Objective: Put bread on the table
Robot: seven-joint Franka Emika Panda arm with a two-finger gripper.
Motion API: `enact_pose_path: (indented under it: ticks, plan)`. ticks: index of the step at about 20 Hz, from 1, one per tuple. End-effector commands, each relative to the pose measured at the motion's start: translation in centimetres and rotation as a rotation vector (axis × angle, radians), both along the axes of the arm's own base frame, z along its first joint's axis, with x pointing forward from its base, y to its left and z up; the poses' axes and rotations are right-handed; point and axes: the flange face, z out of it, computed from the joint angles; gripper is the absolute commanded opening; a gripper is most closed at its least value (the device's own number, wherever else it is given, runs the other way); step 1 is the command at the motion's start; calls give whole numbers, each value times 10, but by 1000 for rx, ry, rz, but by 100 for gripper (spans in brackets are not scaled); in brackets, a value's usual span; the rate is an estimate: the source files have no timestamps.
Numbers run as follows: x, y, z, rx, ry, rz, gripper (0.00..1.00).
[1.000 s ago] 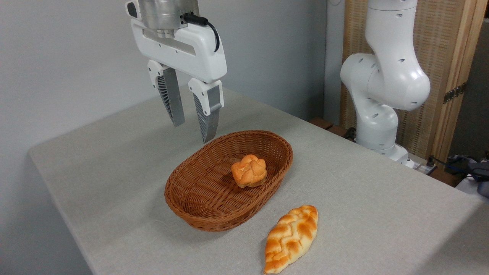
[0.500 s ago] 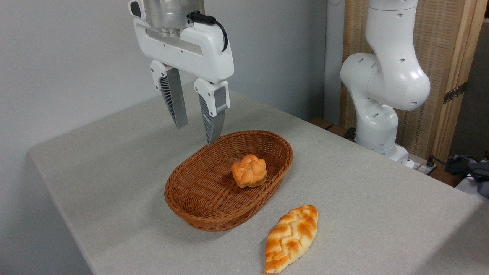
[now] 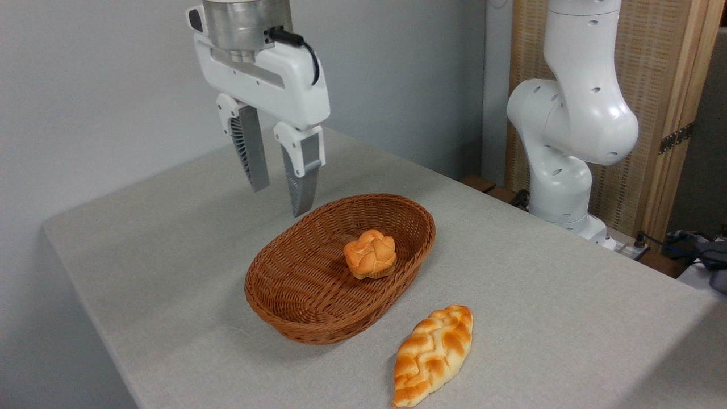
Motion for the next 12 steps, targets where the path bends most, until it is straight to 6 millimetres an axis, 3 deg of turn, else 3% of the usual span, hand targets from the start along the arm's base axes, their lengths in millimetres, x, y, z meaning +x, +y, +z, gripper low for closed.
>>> enact_pose_path:
  ticks: [1,7,12]
  plan:
    - [-34,-19,-16,1,-12,-60,100]
    - [-91,-38,-68,49,64,-199,100]
    - [-99,-37,-108,128,135,-411,100]
